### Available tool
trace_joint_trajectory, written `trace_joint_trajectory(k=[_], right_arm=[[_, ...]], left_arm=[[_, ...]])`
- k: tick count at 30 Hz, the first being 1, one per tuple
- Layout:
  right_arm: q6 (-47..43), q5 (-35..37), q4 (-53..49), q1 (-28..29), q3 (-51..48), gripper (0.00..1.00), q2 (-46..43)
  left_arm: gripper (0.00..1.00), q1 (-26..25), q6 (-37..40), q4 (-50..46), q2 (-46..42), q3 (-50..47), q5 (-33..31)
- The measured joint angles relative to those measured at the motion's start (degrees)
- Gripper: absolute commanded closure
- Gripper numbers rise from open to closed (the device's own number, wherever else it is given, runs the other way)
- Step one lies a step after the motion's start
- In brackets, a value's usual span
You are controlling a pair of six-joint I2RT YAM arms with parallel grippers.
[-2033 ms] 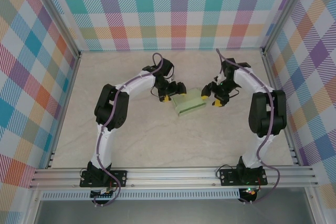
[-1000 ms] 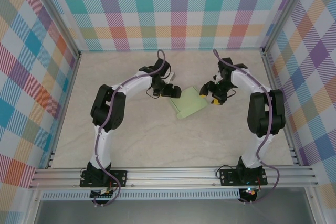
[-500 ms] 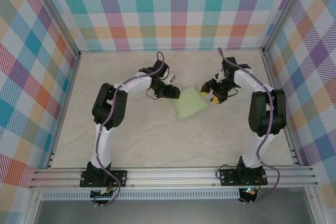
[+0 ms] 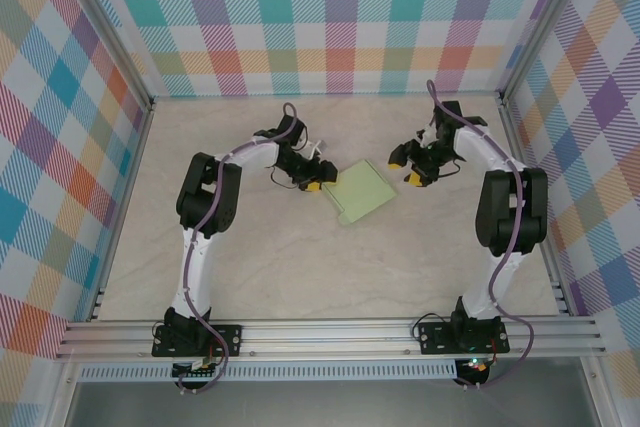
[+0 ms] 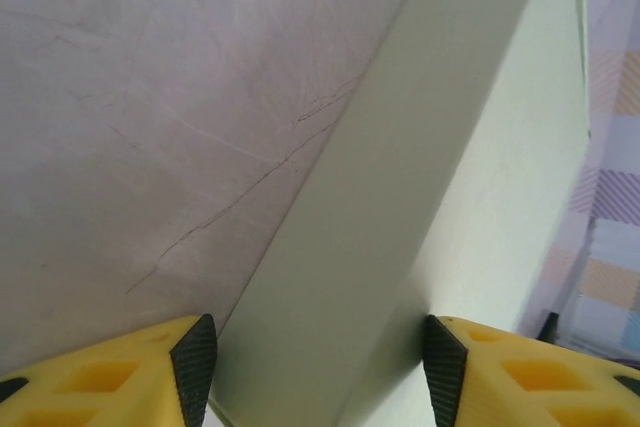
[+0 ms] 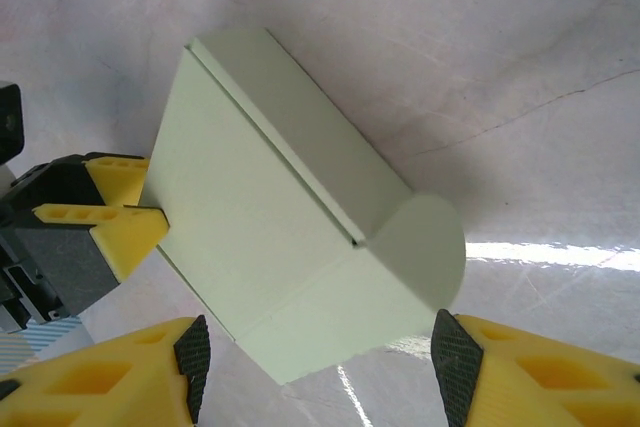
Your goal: Fold the paper box
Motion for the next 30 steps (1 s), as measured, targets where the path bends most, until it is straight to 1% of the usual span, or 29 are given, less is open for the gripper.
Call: trace_joint_trajectory(k=[6,8,11,13,17,23,27,30], right_arm=[[-0.42,-1.31,0.74,0.0,0.0,0.37,0.11],[-0.68,-1.9,1.03,-0.04,0.0,0.36,0.15],[-1.05,-2.51,1.4,-0.2,-0.02,0.36,0.22],[-1.07,-2.67,1.53,-0.33,-0.02,0.36,0.22],[-1.07,-3.02,1.92,-0.72,-0.02,0.36,0.28],[-1.05,-4.44,3.45,-1.33,-0.04,0.36,0.83],[-0.87,-6.6,5.03,-1.66,-0.13,0.35,1.84],[0.35,-8.85,6.69,-1.68,-0.22,0.35,3.23]], left_arm=[[0.48,1.62,-2.75,1.38,1.16,-0.07,4.76],[0.51,2.12,-3.41,1.68,1.62,-0.09,6.47],[0.59,2.62,-4.15,2.75,2.27,-0.28,8.68],[0.6,2.84,-4.44,4.33,2.73,-0.59,10.62],[0.61,3.08,-4.96,6.67,2.99,-1.38,12.44],[0.61,3.98,-7.61,13.38,2.99,-4.72,16.55],[0.61,4.72,-9.64,18.01,2.97,-6.91,19.56],[0.62,4.92,-10.51,19.61,3.04,-7.48,20.63]])
